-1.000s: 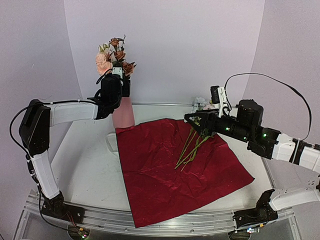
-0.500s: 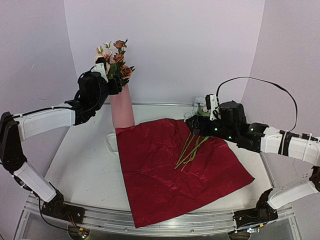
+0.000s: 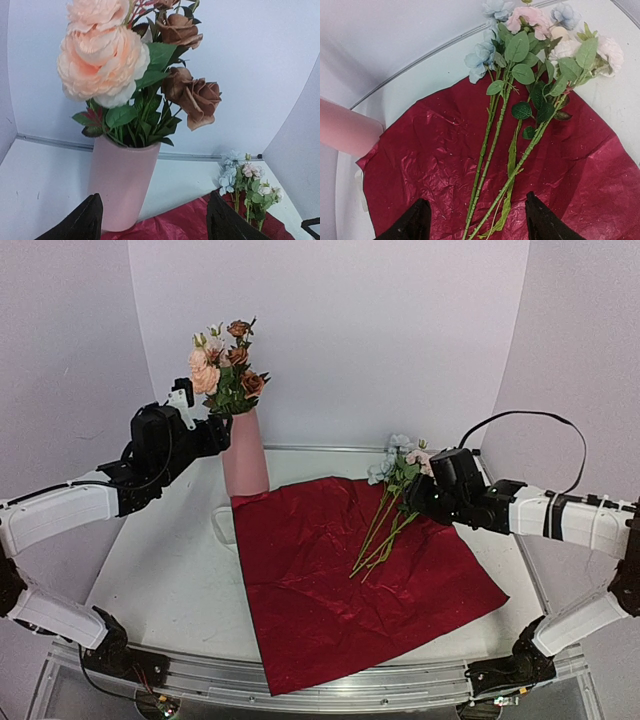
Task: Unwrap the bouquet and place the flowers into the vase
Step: Pick up the fake flower from the wrapping paper.
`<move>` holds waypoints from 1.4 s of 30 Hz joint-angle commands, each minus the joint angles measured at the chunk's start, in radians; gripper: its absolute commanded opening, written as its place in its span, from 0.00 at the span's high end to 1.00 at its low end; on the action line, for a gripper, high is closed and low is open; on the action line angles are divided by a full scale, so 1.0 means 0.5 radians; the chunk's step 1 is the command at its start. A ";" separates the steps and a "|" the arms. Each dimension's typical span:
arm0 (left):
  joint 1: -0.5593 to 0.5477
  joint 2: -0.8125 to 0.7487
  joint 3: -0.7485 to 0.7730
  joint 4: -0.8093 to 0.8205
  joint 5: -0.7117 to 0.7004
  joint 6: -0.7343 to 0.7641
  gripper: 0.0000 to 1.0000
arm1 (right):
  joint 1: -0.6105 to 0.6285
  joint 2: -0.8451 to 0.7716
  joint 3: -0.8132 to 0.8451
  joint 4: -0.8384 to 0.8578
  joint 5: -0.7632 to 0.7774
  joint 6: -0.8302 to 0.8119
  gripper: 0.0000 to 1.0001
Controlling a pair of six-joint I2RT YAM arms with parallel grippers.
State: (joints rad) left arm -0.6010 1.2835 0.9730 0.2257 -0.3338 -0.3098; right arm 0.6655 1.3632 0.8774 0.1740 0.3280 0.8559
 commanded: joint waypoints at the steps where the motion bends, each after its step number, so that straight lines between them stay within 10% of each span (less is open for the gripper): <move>1: -0.004 -0.076 -0.048 -0.103 0.272 -0.206 0.28 | -0.004 0.098 -0.043 -0.104 0.102 0.269 0.42; 15: -0.010 0.305 0.077 -0.196 0.724 -0.397 0.18 | -0.048 0.633 0.109 -0.129 -0.024 0.356 0.49; 42: -0.010 0.436 0.122 -0.197 0.617 -0.230 0.17 | -0.161 1.150 0.477 -0.127 -0.048 0.491 0.71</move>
State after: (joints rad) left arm -0.6033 1.4960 0.9890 0.1048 0.0059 -0.4557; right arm 0.5917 1.9154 1.0882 0.1491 0.2810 1.0834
